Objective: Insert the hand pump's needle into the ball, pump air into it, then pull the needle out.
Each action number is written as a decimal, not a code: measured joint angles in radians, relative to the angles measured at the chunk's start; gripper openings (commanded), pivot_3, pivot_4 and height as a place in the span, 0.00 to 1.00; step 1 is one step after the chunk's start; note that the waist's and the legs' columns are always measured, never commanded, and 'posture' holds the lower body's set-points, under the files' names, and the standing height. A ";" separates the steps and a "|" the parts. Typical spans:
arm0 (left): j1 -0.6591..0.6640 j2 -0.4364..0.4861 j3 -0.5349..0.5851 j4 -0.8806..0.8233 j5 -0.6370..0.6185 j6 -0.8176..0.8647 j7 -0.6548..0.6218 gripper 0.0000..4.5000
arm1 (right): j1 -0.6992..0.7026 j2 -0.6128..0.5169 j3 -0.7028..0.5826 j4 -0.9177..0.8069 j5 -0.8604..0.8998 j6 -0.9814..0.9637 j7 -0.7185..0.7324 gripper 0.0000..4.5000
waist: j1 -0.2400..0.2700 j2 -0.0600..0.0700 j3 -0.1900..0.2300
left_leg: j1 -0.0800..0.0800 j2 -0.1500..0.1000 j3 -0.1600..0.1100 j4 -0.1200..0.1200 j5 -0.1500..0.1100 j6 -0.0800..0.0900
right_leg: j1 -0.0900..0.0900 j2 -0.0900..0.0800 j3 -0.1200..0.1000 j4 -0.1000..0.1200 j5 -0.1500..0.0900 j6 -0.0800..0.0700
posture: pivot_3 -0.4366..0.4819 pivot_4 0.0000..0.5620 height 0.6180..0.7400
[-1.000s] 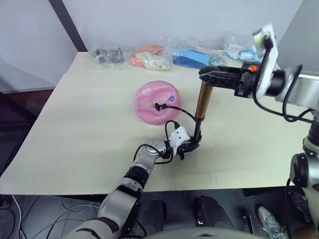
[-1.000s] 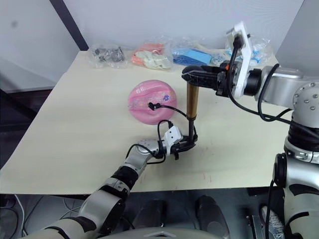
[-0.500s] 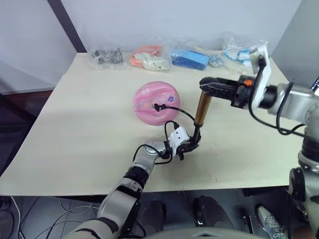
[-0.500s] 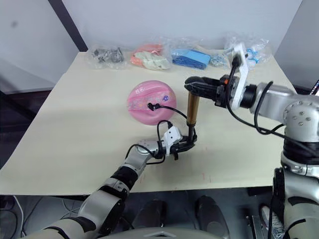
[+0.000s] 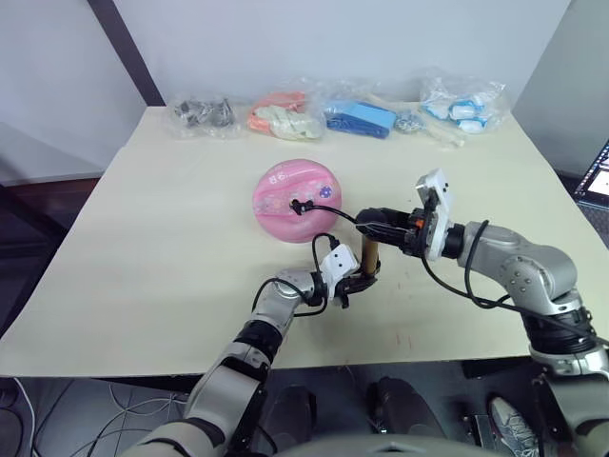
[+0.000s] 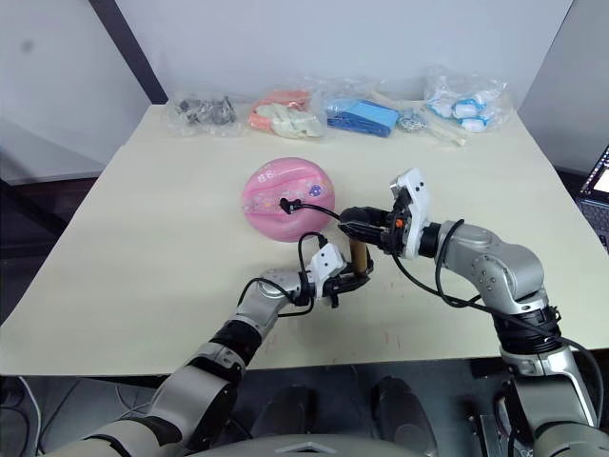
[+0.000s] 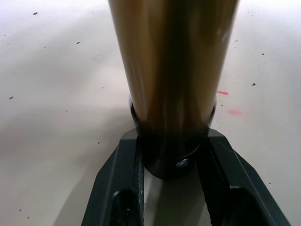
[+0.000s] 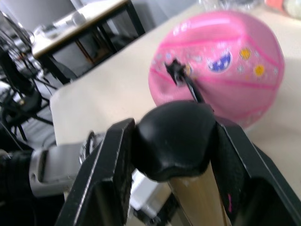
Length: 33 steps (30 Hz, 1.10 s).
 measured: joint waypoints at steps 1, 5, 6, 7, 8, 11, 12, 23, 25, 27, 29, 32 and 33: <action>0.002 0.000 0.000 -0.001 0.000 0.001 0.001 0.24 | 0.001 0.002 -0.001 -0.002 -0.005 0.000 0.004 0.40 | 0.000 -0.001 -0.001 | 0.000 0.000 0.000 -0.001 0.000 0.000 | 0.000 0.000 0.000 0.000 0.000 0.000 | 0.48 0.27 1.00; 0.007 0.000 0.000 -0.012 -0.001 0.001 0.001 0.24 | -0.030 0.001 -0.040 -0.033 0.028 0.082 -0.026 0.40 | 0.001 0.000 -0.001 | -0.001 0.000 -0.001 -0.002 0.000 0.000 | -0.001 0.000 -0.001 0.000 0.000 -0.001 | 0.48 0.27 1.00; 0.007 0.000 -0.001 -0.015 -0.002 0.001 0.000 0.24 | -0.055 -0.006 -0.059 -0.036 0.049 0.139 -0.043 0.40 | 0.002 0.000 0.000 | -0.002 0.000 -0.001 -0.002 0.000 0.000 | -0.002 0.000 -0.001 0.000 0.000 -0.001 | 0.48 0.27 1.00; 0.007 -0.002 -0.001 -0.017 -0.003 0.000 -0.002 0.24 | -0.070 -0.011 -0.071 -0.039 0.062 0.172 -0.057 0.40 | 0.004 0.001 0.001 | -0.004 0.000 -0.001 -0.002 0.000 0.000 | -0.003 0.000 -0.001 -0.001 0.000 -0.001 | 0.48 0.27 1.00; 0.007 -0.002 -0.001 -0.018 -0.003 -0.001 -0.003 0.24 | -0.080 -0.013 -0.079 -0.040 0.071 0.194 -0.064 0.40 | 0.005 0.001 0.002 | -0.004 0.000 -0.001 -0.002 0.000 0.000 | -0.004 -0.001 -0.001 0.000 0.000 -0.001 | 0.48 0.27 1.00; 0.002 -0.005 -0.001 -0.019 -0.006 -0.005 -0.008 0.24 | -0.160 -0.031 -0.144 -0.051 0.151 0.321 -0.110 0.40 | 0.007 0.006 0.007 | -0.008 -0.001 -0.001 -0.002 0.000 0.000 | -0.007 -0.002 -0.001 -0.001 0.001 -0.003 | 0.48 0.27 1.00; 0.001 -0.005 -0.001 -0.019 -0.007 -0.005 -0.009 0.24 | -0.186 -0.033 -0.164 -0.051 0.175 0.346 -0.122 0.40 | 0.007 0.006 0.007 | -0.008 -0.001 -0.001 -0.002 0.000 0.000 | -0.007 -0.002 -0.001 -0.001 0.001 -0.003 | 0.48 0.27 1.00; -0.002 -0.007 -0.001 -0.017 -0.010 -0.011 -0.001 0.24 | -0.481 -0.095 -0.352 -0.007 0.455 0.577 -0.276 0.40 | 0.008 0.006 0.012 | -0.011 -0.001 -0.002 -0.002 0.000 0.000 | -0.008 -0.003 -0.003 -0.001 0.001 -0.002 | 0.48 0.27 1.00; -0.002 -0.007 -0.002 -0.018 -0.010 -0.013 -0.003 0.24 | -0.488 -0.095 -0.355 -0.005 0.482 0.589 -0.305 0.40 | 0.008 0.007 0.013 | -0.012 -0.001 -0.002 -0.001 0.000 0.000 | -0.010 -0.003 -0.002 -0.001 0.002 -0.004 | 0.48 0.27 1.00; -0.003 -0.008 -0.002 -0.018 -0.010 -0.014 -0.005 0.24 | -0.492 -0.095 -0.355 -0.005 0.495 0.593 -0.322 0.40 | 0.009 0.007 0.013 | -0.016 -0.001 -0.002 0.000 0.000 0.000 | -0.012 -0.003 -0.003 -0.001 0.002 -0.004 | 0.48 0.27 1.00; -0.005 -0.008 -0.002 -0.018 -0.010 -0.014 -0.005 0.24 | -0.488 -0.095 -0.355 -0.008 0.503 0.590 -0.329 0.40 | 0.009 0.007 0.012 | -0.019 -0.001 -0.002 0.003 0.000 0.000 | -0.014 -0.003 -0.003 0.001 0.003 -0.005 | 0.48 0.27 1.00; -0.004 -0.008 -0.007 -0.017 -0.010 -0.013 -0.001 0.24 | -0.438 -0.092 -0.364 -0.032 0.505 0.558 -0.322 0.40 | 0.010 0.005 0.011 | -0.019 -0.001 -0.003 0.004 0.000 0.000 | -0.014 -0.003 -0.004 0.001 0.003 -0.004 | 0.48 0.27 1.00; -0.004 -0.008 -0.010 -0.017 -0.010 -0.013 0.000 0.24 | -0.387 -0.092 -0.358 -0.053 0.490 0.527 -0.308 0.40 | 0.010 0.003 0.010 | -0.019 -0.001 -0.003 0.003 0.000 0.000 | -0.014 -0.003 -0.005 0.001 0.002 -0.004 | 0.48 0.27 1.00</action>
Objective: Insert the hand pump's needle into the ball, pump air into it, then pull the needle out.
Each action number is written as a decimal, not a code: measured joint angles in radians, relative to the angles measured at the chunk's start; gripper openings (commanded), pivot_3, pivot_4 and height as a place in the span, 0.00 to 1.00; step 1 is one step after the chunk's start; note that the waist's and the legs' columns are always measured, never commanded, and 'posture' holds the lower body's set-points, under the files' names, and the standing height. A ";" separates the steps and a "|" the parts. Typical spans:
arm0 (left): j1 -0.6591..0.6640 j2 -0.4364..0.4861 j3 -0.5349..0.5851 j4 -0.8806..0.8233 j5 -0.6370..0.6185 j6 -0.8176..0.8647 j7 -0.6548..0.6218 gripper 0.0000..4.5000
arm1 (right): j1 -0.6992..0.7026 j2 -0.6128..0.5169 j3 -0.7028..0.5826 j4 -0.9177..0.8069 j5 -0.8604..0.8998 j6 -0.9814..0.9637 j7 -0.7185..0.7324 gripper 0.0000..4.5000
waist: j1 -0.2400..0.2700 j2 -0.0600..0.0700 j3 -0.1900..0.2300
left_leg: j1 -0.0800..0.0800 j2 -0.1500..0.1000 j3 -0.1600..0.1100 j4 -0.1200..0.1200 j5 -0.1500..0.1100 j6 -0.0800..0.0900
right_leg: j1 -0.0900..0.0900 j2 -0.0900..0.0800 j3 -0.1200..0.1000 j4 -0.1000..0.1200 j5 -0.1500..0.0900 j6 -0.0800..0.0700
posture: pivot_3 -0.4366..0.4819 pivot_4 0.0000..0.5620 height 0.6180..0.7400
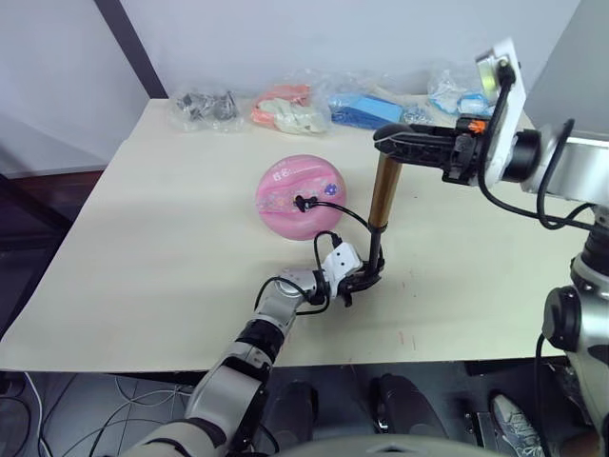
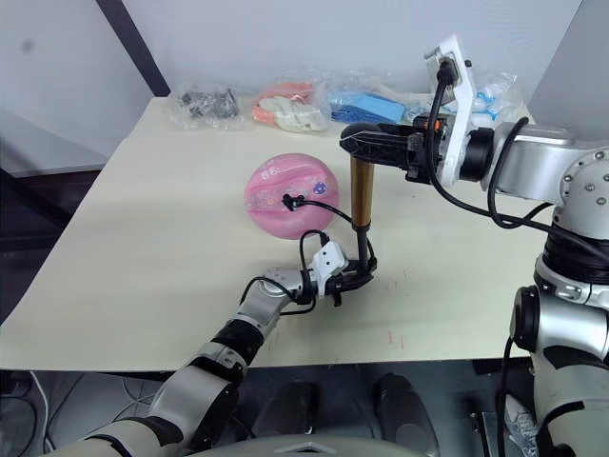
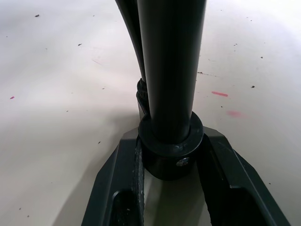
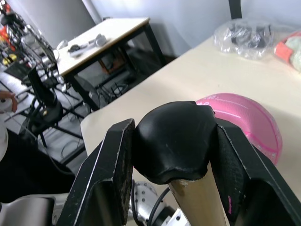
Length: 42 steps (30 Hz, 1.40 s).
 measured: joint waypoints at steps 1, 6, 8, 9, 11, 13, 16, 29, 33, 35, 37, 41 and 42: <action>0.001 0.001 -0.001 0.000 0.000 0.000 0.002 0.24 | 0.054 0.004 0.006 -0.019 -0.019 -0.031 0.015 0.40 | 0.000 0.000 -0.001 | 0.000 0.000 0.000 0.000 0.000 0.000 | 0.000 0.000 0.000 0.000 0.000 0.001 | 0.48 0.27 1.00; 0.006 0.007 -0.002 0.000 0.002 0.004 0.016 0.24 | 0.207 -0.008 0.123 -0.100 -0.145 -0.169 0.095 0.40 | -0.006 0.003 -0.004 | 0.004 0.001 0.001 0.000 0.000 0.000 | 0.002 0.001 0.002 0.001 -0.002 0.004 | 0.48 0.27 1.00; 0.010 0.009 -0.002 -0.002 0.003 0.007 0.018 0.24 | 0.258 0.018 0.160 -0.115 -0.193 -0.219 0.106 0.40 | -0.006 0.002 -0.004 | 0.010 0.001 0.001 -0.001 0.000 0.000 | 0.007 0.003 0.001 0.001 -0.003 0.004 | 0.48 0.27 1.00; 0.011 0.009 -0.002 -0.002 0.003 0.008 0.018 0.24 | 0.269 0.023 0.168 -0.115 -0.206 -0.230 0.107 0.40 | -0.006 0.002 -0.004 | 0.011 0.001 0.001 -0.001 0.000 0.000 | 0.008 0.003 0.001 0.001 -0.003 0.004 | 0.48 0.27 1.00; 0.016 0.011 -0.002 -0.007 0.003 0.009 0.019 0.24 | 0.303 0.042 0.192 -0.114 -0.245 -0.264 0.114 0.40 | -0.008 0.001 -0.005 | 0.014 0.001 0.002 -0.004 0.000 0.000 | 0.010 0.003 0.003 0.000 -0.003 0.004 | 0.48 0.27 1.00; 0.024 0.013 -0.002 -0.021 0.003 0.014 0.018 0.24 | 0.336 0.062 0.226 -0.108 -0.295 -0.303 0.127 0.40 | -0.008 0.001 -0.005 | 0.015 0.001 0.003 -0.005 0.000 0.000 | 0.010 0.003 0.004 -0.001 -0.003 0.004 | 0.48 0.27 1.00; 0.025 0.013 -0.002 -0.028 0.002 0.023 0.017 0.24 | 0.361 0.088 0.254 -0.080 -0.345 -0.339 0.142 0.40 | -0.007 0.000 -0.005 | 0.015 0.001 0.003 -0.006 0.000 0.000 | 0.010 0.003 0.004 -0.002 -0.003 0.004 | 0.48 0.27 1.00; 0.028 0.015 -0.001 -0.036 -0.001 0.039 0.018 0.24 | 0.348 0.128 0.281 -0.049 -0.442 -0.337 0.177 0.40 | -0.009 -0.002 -0.008 | 0.017 0.002 0.003 -0.007 0.000 0.000 | 0.010 0.003 0.004 -0.002 -0.003 0.003 | 0.48 0.27 1.00; 0.023 0.014 0.000 -0.041 -0.008 0.039 0.012 0.24 | 0.248 0.113 0.237 -0.032 -0.387 -0.211 0.147 0.40 | -0.006 0.001 -0.001 | 0.013 0.001 0.003 -0.007 0.000 0.000 | 0.007 0.002 0.004 -0.002 -0.003 0.003 | 0.48 0.27 1.00; 0.023 0.014 -0.001 -0.043 -0.013 0.038 0.006 0.24 | 0.130 0.091 0.187 -0.032 -0.315 -0.118 0.129 0.40 | -0.004 0.003 0.000 | 0.011 0.001 0.002 -0.007 0.000 0.000 | 0.005 0.002 0.004 -0.002 -0.002 0.002 | 0.48 0.27 1.00; 0.023 0.013 -0.001 -0.043 -0.013 0.038 0.006 0.24 | 0.071 0.085 0.165 -0.036 -0.282 -0.074 0.118 0.40 | -0.004 0.003 0.001 | 0.010 0.001 0.001 -0.007 0.000 0.000 | 0.005 0.002 0.003 -0.002 -0.002 0.002 | 0.48 0.27 1.00; 0.020 0.012 -0.001 -0.043 -0.013 0.037 0.010 0.24 | -0.049 0.088 0.098 -0.014 -0.196 0.035 0.049 0.40 | -0.005 0.004 0.002 | 0.009 0.000 0.002 -0.007 0.000 0.000 | 0.004 0.000 0.004 -0.002 -0.002 0.003 | 0.48 0.27 1.00; 0.020 0.012 -0.002 -0.043 -0.013 0.037 0.010 0.24 | -0.084 0.088 0.077 -0.013 -0.169 0.058 0.034 0.40 | -0.004 0.004 0.002 | 0.008 0.000 0.001 -0.006 0.000 0.000 | 0.004 0.001 0.003 -0.002 -0.002 0.002 | 0.48 0.27 1.00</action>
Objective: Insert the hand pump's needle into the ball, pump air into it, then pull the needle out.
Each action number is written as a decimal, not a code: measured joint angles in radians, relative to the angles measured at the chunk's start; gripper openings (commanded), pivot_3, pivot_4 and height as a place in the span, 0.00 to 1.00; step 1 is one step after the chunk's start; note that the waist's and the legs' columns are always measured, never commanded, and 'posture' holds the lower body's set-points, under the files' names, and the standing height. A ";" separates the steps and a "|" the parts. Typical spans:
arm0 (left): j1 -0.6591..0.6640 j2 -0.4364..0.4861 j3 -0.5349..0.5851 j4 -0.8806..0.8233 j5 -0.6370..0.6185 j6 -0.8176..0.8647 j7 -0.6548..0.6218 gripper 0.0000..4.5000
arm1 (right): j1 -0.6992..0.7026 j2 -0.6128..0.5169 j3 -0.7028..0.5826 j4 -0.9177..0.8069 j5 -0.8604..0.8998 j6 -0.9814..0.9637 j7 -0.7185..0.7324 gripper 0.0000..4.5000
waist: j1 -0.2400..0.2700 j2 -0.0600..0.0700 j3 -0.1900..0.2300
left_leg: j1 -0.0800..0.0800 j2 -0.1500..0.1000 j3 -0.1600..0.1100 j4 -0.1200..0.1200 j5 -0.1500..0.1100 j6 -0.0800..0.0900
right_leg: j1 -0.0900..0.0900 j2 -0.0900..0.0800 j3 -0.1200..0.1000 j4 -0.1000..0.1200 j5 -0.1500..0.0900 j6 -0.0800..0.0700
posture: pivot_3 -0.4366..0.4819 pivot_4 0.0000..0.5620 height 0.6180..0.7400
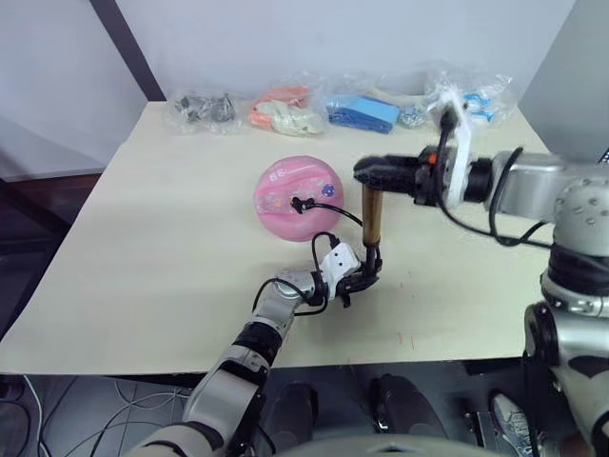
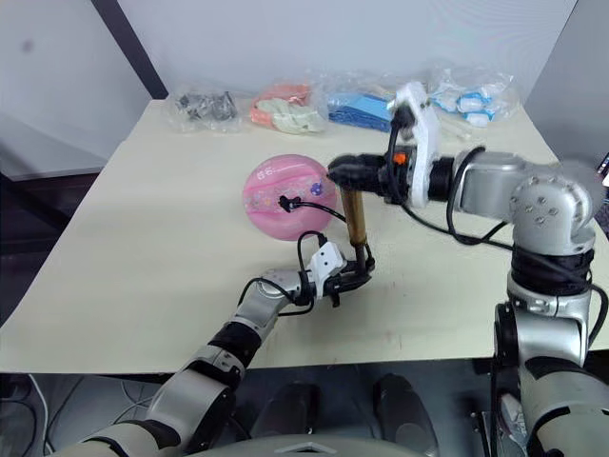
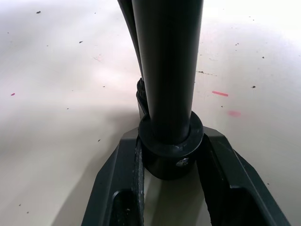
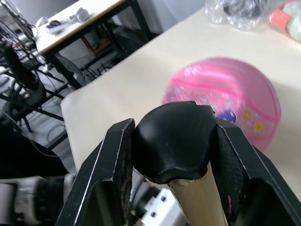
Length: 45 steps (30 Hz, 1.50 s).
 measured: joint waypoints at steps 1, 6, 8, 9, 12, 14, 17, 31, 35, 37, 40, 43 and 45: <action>0.000 0.000 0.000 0.000 0.000 -0.002 -0.001 0.24 | -0.022 0.000 -0.014 0.001 0.021 0.016 -0.014 0.40 | 0.000 0.000 0.000 | 0.000 0.000 0.000 0.000 0.000 0.000 | 0.000 0.000 0.000 0.000 0.000 0.000 | 0.48 0.27 1.00; -0.002 0.000 0.000 0.000 -0.001 -0.009 -0.001 0.24 | -0.101 -0.015 -0.051 0.058 0.082 0.077 -0.072 0.40 | 0.000 0.000 0.000 | -0.006 0.000 0.000 0.002 0.000 0.000 | -0.005 0.000 0.000 0.001 0.002 -0.003 | 0.48 0.27 1.00; -0.003 -0.001 0.000 0.000 -0.001 -0.011 -0.003 0.24 | -0.114 -0.015 -0.052 0.075 0.095 0.085 -0.090 0.40 | 0.000 0.001 0.001 | -0.009 0.000 0.000 0.004 0.000 0.000 | -0.007 0.000 -0.001 0.002 0.002 -0.003 | 0.48 0.27 1.00; -0.003 -0.001 0.000 0.000 -0.001 -0.011 -0.004 0.24 | -0.116 -0.015 -0.052 0.079 0.104 0.087 -0.102 0.40 | 0.001 0.001 0.001 | -0.010 0.000 0.000 0.005 0.000 0.000 | -0.007 0.000 -0.001 0.002 0.002 -0.003 | 0.48 0.27 1.00; -0.003 -0.001 -0.001 0.000 -0.001 -0.011 -0.002 0.24 | -0.103 -0.013 -0.054 0.067 0.113 0.083 -0.105 0.40 | 0.001 0.000 0.001 | -0.010 0.000 -0.001 0.005 0.000 0.000 | -0.007 0.000 -0.001 0.002 0.002 -0.003 | 0.48 0.27 1.00; -0.002 -0.001 -0.003 0.001 -0.001 -0.011 0.000 0.24 | -0.029 0.005 -0.068 0.014 0.118 0.047 -0.101 0.40 | 0.000 0.000 0.000 | -0.009 0.000 -0.001 0.005 0.000 0.000 | -0.007 0.000 -0.001 0.002 0.002 -0.003 | 0.48 0.27 1.00; 0.000 0.000 -0.007 0.004 0.001 -0.011 0.004 0.24 | 0.091 0.011 -0.045 -0.038 0.087 -0.017 -0.085 0.40 | 0.000 -0.003 -0.003 | -0.009 0.000 -0.001 0.005 0.000 0.000 | -0.005 0.000 -0.002 0.002 0.001 -0.001 | 0.48 0.27 1.00; 0.010 0.007 -0.006 0.011 0.001 -0.007 0.018 0.24 | 0.434 0.068 0.246 -0.047 -0.263 -0.401 0.089 0.40 | -0.006 -0.007 -0.014 | 0.010 0.001 0.001 -0.003 0.000 0.000 | 0.008 0.002 0.000 -0.001 -0.002 0.000 | 0.48 0.27 1.00; 0.010 0.007 -0.004 0.013 0.000 -0.001 0.019 0.24 | 0.452 0.086 0.276 -0.012 -0.336 -0.454 0.136 0.40 | -0.007 -0.008 -0.019 | 0.011 0.002 0.001 -0.004 0.000 0.000 | 0.008 0.002 0.001 -0.001 -0.002 0.000 | 0.48 0.27 1.00; 0.010 0.007 -0.004 0.013 0.000 0.001 0.020 0.24 | 0.451 0.086 0.275 -0.012 -0.342 -0.454 0.146 0.40 | -0.007 -0.009 -0.019 | 0.011 0.002 0.000 -0.004 0.000 0.000 | 0.008 0.002 0.001 -0.001 -0.002 0.000 | 0.48 0.27 1.00; 0.011 0.007 -0.004 0.012 0.000 0.001 0.020 0.24 | 0.433 0.079 0.263 -0.014 -0.334 -0.431 0.156 0.40 | -0.006 -0.008 -0.019 | 0.011 0.002 0.000 -0.004 0.000 0.000 | 0.008 0.002 0.001 -0.001 -0.002 0.000 | 0.48 0.27 1.00; 0.014 0.006 -0.006 0.011 0.000 0.001 0.019 0.24 | 0.413 0.070 0.234 -0.022 -0.314 -0.381 0.153 0.40 | -0.005 -0.007 -0.018 | 0.009 0.001 0.000 -0.004 0.000 0.000 | 0.007 0.002 0.001 -0.001 -0.002 0.000 | 0.48 0.27 1.00; 0.014 0.006 -0.006 0.004 0.000 0.000 0.016 0.24 | 0.366 0.058 0.188 -0.024 -0.276 -0.288 0.124 0.40 | -0.004 -0.005 -0.014 | 0.008 0.001 0.000 -0.004 0.000 0.000 | 0.005 0.002 0.001 -0.001 -0.002 0.000 | 0.48 0.27 1.00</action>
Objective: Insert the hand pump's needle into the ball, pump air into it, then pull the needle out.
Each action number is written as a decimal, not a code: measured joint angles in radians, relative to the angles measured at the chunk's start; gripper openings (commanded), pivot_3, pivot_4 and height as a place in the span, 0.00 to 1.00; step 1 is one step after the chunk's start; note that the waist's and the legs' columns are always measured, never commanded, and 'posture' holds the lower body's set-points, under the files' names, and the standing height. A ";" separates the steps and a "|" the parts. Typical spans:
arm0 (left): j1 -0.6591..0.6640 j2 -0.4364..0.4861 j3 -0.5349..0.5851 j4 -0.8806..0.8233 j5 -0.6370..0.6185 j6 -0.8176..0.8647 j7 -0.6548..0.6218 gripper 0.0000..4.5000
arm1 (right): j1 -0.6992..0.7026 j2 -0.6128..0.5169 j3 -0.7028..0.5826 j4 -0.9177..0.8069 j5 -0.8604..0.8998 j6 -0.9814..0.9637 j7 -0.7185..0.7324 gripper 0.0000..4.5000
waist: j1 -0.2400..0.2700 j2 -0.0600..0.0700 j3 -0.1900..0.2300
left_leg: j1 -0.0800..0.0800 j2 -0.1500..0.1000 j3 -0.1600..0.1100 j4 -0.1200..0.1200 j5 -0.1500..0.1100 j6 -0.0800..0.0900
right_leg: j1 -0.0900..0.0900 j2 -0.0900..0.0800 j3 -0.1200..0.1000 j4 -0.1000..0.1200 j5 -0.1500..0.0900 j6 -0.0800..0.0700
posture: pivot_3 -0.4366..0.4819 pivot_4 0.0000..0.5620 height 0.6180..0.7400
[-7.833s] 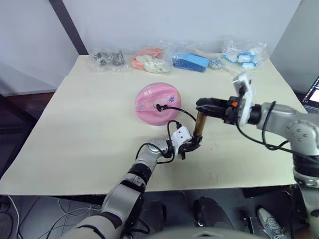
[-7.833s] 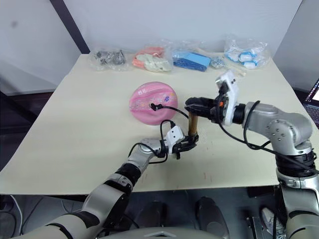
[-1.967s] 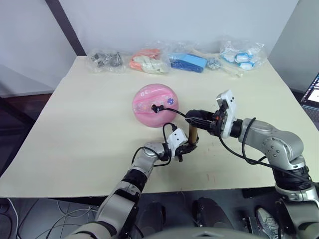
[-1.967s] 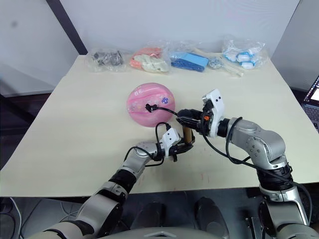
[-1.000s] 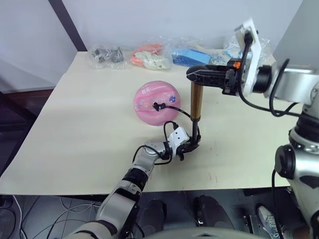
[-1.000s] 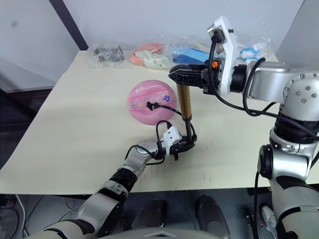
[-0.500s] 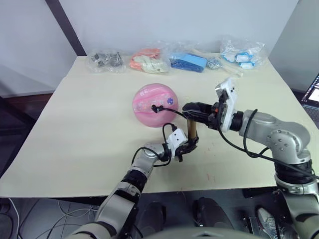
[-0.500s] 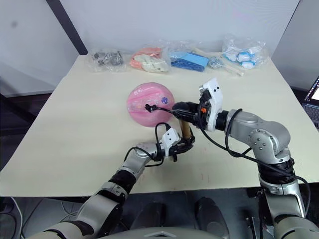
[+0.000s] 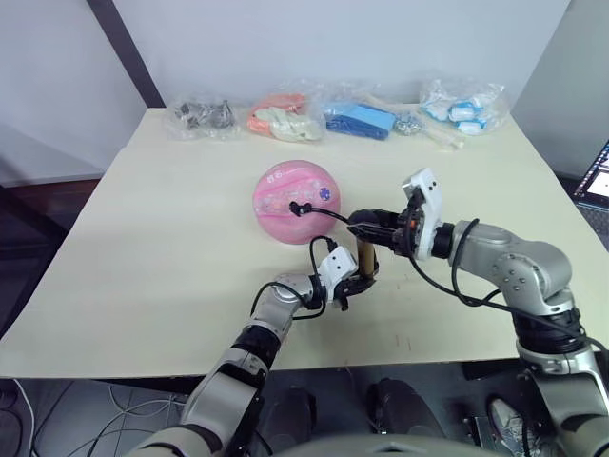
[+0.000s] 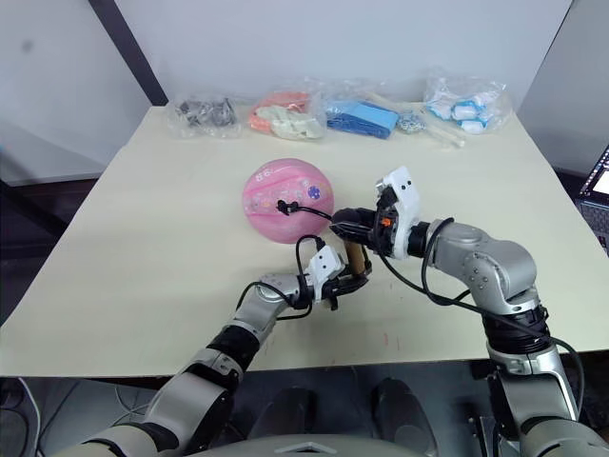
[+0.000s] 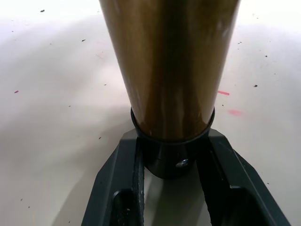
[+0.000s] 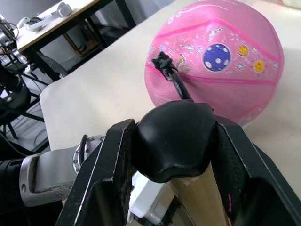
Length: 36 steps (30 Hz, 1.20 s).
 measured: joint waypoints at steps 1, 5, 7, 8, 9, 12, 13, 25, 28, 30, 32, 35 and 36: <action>0.000 -0.001 0.000 -0.002 0.000 0.000 -0.002 0.24 | -0.017 -0.003 -0.013 0.000 0.014 0.026 -0.009 0.40 | 0.001 0.001 0.002 | -0.001 0.000 0.000 0.000 0.000 0.000 | 0.000 0.000 0.000 0.000 0.000 0.000 | 0.48 0.27 1.00; -0.004 -0.003 0.001 -0.005 -0.003 -0.006 -0.010 0.24 | -0.153 -0.014 -0.115 -0.014 0.130 0.159 -0.055 0.40 | 0.005 0.005 0.009 | -0.003 0.000 -0.001 0.000 0.000 0.000 | -0.002 0.000 -0.001 0.000 0.000 0.000 | 0.48 0.27 1.00; -0.004 -0.004 0.001 -0.005 -0.003 -0.008 -0.009 0.24 | -0.230 -0.021 -0.167 -0.018 0.191 0.210 -0.075 0.40 | 0.005 0.005 0.011 | -0.004 -0.001 -0.001 0.000 0.000 0.000 | -0.002 -0.001 -0.001 0.000 0.000 0.000 | 0.48 0.27 1.00; -0.004 -0.004 0.001 -0.005 -0.003 -0.008 -0.009 0.24 | -0.263 -0.029 -0.193 -0.018 0.224 0.233 -0.083 0.40 | 0.005 0.004 0.011 | -0.004 -0.001 -0.001 0.000 0.000 0.000 | -0.002 -0.001 -0.001 0.000 0.000 0.000 | 0.48 0.27 1.00; -0.004 -0.004 0.001 -0.005 -0.003 -0.009 -0.008 0.24 | -0.265 -0.030 -0.194 -0.018 0.226 0.235 -0.084 0.40 | 0.005 0.004 0.011 | -0.004 -0.001 -0.001 0.000 0.000 0.000 | -0.002 -0.001 -0.001 0.000 0.000 0.000 | 0.48 0.27 1.00; -0.008 -0.005 0.000 -0.003 -0.003 -0.010 -0.009 0.24 | -0.326 -0.052 -0.236 0.004 0.287 0.282 -0.111 0.40 | 0.005 0.004 0.013 | -0.004 -0.001 -0.001 0.000 0.000 0.000 | -0.002 -0.002 -0.001 0.000 0.000 0.000 | 0.48 0.27 1.00; -0.008 -0.005 0.000 -0.002 -0.003 -0.011 -0.009 0.24 | -0.349 -0.058 -0.246 0.012 0.305 0.294 -0.120 0.40 | 0.005 0.004 0.013 | -0.004 -0.001 -0.001 0.000 0.000 0.000 | -0.002 -0.002 -0.001 0.000 0.000 0.000 | 0.48 0.27 1.00; -0.010 -0.007 0.001 0.002 -0.003 -0.016 -0.009 0.24 | -0.339 -0.047 -0.276 0.031 0.382 0.281 -0.188 0.40 | 0.006 0.004 0.014 | -0.006 -0.001 -0.001 0.000 0.000 0.000 | -0.004 -0.002 -0.001 0.000 0.000 0.000 | 0.48 0.27 1.00; -0.009 -0.005 0.000 0.001 -0.001 -0.016 -0.006 0.24 | -0.245 -0.054 -0.251 -0.012 0.355 0.231 -0.166 0.40 | 0.004 0.004 0.013 | -0.005 -0.001 0.000 0.000 0.000 0.000 | -0.004 -0.002 -0.001 0.001 0.000 0.000 | 0.48 0.27 1.00; -0.006 -0.003 0.000 0.002 0.001 -0.014 -0.004 0.24 | -0.163 -0.053 -0.212 -0.050 0.315 0.165 -0.140 0.40 | 0.004 0.002 0.011 | -0.003 0.000 -0.001 0.000 0.000 0.000 | -0.001 -0.001 -0.001 0.000 0.000 0.000 | 0.48 0.27 1.00; -0.004 -0.002 0.000 0.001 0.001 -0.014 -0.003 0.24 | -0.107 -0.051 -0.175 -0.070 0.279 0.113 -0.116 0.40 | 0.002 0.002 0.011 | -0.001 0.000 0.000 0.000 0.000 0.000 | 0.000 -0.001 -0.001 0.000 0.000 0.000 | 0.48 0.27 1.00; 0.000 0.000 0.000 -0.001 0.001 -0.013 0.003 0.24 | -0.030 -0.054 -0.113 -0.087 0.209 0.018 -0.061 0.40 | 0.000 0.001 0.010 | 0.001 0.000 0.000 0.000 0.000 0.000 | 0.001 0.000 0.000 0.000 0.000 0.000 | 0.48 0.27 1.00; 0.000 0.000 0.000 -0.001 0.001 -0.013 0.004 0.24 | -0.023 -0.054 -0.105 -0.087 0.198 0.007 -0.054 0.40 | 0.000 0.001 0.010 | 0.001 0.000 0.000 0.000 0.000 0.000 | 0.001 0.000 0.000 0.000 0.000 0.000 | 0.48 0.27 1.00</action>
